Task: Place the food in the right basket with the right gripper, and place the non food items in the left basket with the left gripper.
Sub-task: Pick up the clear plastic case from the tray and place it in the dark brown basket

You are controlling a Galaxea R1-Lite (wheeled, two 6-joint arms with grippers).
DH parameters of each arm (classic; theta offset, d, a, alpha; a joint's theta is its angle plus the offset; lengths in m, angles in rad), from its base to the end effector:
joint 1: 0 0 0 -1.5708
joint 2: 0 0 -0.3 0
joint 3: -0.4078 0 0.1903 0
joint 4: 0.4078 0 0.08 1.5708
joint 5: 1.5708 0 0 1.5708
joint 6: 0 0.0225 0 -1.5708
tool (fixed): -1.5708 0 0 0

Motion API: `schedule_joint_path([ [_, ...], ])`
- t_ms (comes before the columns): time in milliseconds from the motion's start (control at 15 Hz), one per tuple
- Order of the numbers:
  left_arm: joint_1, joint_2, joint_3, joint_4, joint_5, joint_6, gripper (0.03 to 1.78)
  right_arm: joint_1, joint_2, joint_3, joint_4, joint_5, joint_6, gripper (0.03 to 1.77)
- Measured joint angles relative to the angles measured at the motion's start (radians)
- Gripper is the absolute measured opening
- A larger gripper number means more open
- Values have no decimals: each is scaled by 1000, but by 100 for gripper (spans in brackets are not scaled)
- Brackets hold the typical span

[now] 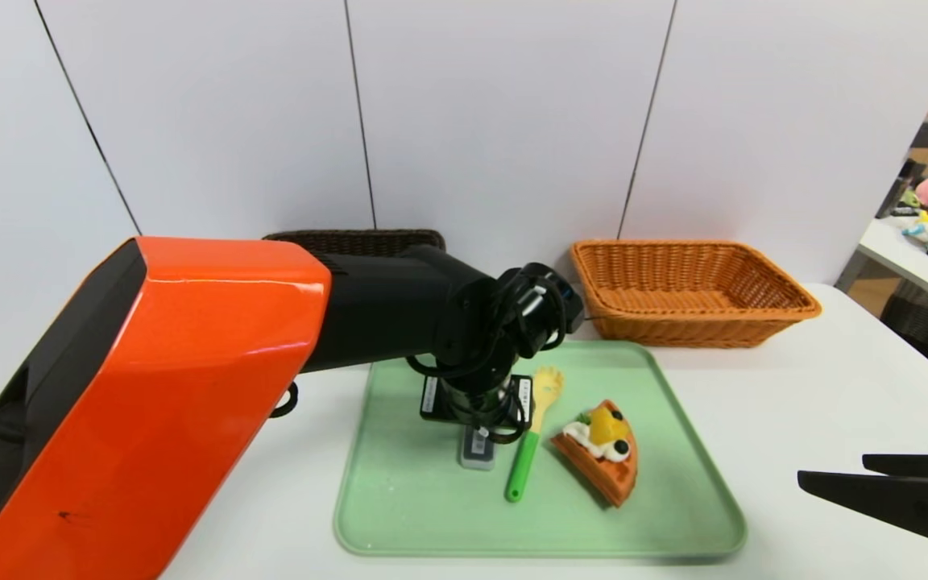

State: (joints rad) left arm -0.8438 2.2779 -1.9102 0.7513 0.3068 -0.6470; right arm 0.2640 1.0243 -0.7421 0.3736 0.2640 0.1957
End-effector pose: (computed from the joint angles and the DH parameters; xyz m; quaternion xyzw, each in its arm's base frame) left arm 0.2904 -0.3163 0.1444 0.0140 0.4937 -0.0716 0.8666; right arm 0.1080 0.0353 0.2181 0.0893 0.3446 0.2144 0.9095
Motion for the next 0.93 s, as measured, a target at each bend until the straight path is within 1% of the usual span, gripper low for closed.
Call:
schedule_joint_path([
  [67, 0, 0, 0, 2, 0, 0, 66, 0, -3, 0, 0, 0, 0, 170],
  [133, -2, 0, 1, 5, 0, 1, 56, 0, -6, -1, 0, 0, 0, 170],
  [400, -4, -39, 4, 14, 4, 6, 56, -1, -16, -1, 1, -4, 1, 170],
  [600, 1, -126, 2, 22, 11, 47, 56, -2, -21, -1, 1, -4, 0, 170],
  [800, 35, -238, -3, 26, 13, 160, 56, -2, -23, 0, 1, -3, 0, 170],
  [933, 95, -302, -4, 22, 10, 299, 56, -2, -23, 1, 1, -4, 0, 170],
])
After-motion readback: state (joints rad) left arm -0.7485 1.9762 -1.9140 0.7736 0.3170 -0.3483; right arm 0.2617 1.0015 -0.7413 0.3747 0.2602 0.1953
